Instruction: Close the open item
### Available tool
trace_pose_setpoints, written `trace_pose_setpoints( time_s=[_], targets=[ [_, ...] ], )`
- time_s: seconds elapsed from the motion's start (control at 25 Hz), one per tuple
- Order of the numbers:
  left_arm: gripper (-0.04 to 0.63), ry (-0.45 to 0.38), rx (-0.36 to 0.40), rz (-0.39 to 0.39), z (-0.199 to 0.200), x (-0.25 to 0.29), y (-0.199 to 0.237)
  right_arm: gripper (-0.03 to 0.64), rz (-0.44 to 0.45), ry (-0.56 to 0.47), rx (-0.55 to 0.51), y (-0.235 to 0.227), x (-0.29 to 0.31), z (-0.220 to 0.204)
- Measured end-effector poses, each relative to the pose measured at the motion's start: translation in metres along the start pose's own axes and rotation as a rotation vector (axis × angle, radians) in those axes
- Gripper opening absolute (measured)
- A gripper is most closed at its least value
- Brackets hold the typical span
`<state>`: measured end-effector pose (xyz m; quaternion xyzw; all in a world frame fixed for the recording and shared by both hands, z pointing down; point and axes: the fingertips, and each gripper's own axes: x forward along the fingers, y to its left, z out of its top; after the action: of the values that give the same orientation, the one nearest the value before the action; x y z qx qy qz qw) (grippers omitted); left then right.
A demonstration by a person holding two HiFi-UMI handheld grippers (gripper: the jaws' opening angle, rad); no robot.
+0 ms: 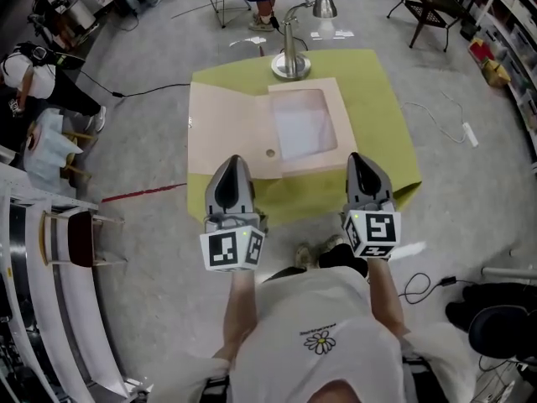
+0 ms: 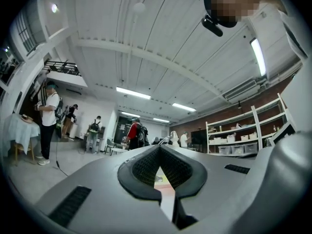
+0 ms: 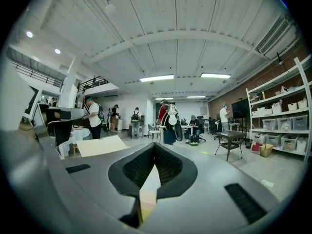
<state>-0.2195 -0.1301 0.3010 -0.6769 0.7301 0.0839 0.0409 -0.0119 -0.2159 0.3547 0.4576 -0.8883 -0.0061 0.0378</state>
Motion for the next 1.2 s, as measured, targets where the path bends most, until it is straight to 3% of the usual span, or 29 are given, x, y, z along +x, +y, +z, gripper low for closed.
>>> trace_pose_setpoints(
  time_s=[0.56, 0.84, 1.04, 1.12, 1.2],
  targets=[
    [0.014, -0.062, 0.036, 0.081, 0.018, -0.008, 0.03, 0.0, 0.074, -0.022, -0.047, 0.037, 0.021, 0.012],
    [0.014, -0.077, 0.035, 0.172, 0.018, -0.03, 0.064, 0.0, 0.104, -0.08, -0.069, 0.063, 0.037, 0.029],
    [0.014, -0.06, 0.056, 0.222, 0.021, -0.048, 0.078, 0.016, 0.26, -0.059, -0.135, 0.116, 0.052, 0.033],
    [0.014, -0.048, 0.056, 0.244, 0.02, -0.053, 0.083, 0.08, 0.338, -0.031, -0.2, 0.137, 0.06, 0.033],
    [0.014, -0.044, 0.05, 0.265, 0.013, -0.054, 0.09, 0.099, 0.403, -0.04, -0.319, 0.158, 0.073, 0.031]
  ],
)
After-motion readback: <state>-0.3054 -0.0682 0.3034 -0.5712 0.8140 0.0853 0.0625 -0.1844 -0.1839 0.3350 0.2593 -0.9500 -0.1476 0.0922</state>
